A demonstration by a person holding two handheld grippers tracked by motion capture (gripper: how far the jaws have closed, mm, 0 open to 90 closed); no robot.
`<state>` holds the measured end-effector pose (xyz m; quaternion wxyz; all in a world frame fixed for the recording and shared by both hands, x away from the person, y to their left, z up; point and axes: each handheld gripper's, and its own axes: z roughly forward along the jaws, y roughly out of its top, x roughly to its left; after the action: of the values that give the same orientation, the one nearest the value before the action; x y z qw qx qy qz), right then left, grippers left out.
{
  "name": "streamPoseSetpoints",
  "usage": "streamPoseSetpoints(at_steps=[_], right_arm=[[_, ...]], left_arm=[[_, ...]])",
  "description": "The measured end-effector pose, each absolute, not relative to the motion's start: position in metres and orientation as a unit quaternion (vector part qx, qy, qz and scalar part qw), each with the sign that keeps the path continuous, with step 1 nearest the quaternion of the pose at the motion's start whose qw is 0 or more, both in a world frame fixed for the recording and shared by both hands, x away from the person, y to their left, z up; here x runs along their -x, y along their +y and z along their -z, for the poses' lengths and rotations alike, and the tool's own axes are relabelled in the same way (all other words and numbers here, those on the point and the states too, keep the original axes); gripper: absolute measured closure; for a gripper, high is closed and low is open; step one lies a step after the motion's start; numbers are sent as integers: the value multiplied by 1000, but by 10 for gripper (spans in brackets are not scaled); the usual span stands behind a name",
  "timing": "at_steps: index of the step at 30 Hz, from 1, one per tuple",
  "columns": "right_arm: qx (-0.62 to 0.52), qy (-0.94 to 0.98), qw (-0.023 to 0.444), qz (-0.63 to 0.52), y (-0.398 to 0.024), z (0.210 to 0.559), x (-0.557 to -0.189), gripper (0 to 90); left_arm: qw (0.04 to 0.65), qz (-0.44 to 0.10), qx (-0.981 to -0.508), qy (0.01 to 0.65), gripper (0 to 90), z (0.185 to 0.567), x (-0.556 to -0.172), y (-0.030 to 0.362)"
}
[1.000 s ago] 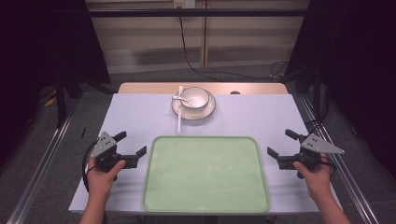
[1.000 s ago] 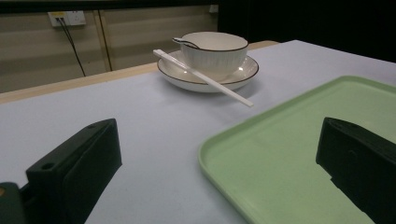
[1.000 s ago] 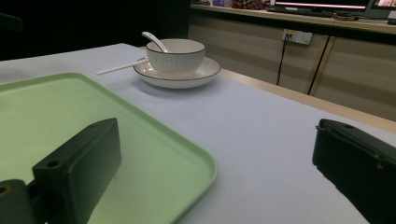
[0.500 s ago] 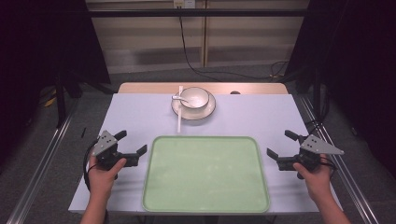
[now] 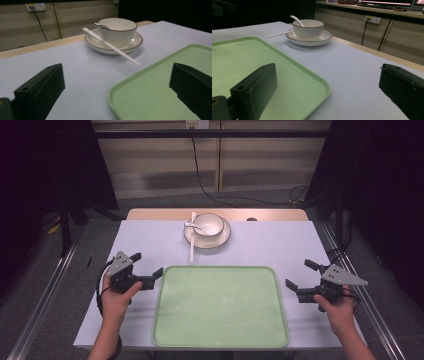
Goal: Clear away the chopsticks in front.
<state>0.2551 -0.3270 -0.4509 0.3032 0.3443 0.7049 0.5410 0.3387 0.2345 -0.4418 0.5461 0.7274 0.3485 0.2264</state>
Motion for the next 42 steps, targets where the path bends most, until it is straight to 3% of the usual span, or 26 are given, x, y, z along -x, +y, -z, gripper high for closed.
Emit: streamPoseSetpoints(at_steps=[27, 42], right_arm=[[-345, 703, 306, -541, -327, 451, -254, 13], [-345, 704, 305, -541, -325, 450, -254, 13]], left_arm=[[539, -228, -727, 360, 0, 430, -391, 191], [538, -216, -707, 405, 0, 436, -421, 176]])
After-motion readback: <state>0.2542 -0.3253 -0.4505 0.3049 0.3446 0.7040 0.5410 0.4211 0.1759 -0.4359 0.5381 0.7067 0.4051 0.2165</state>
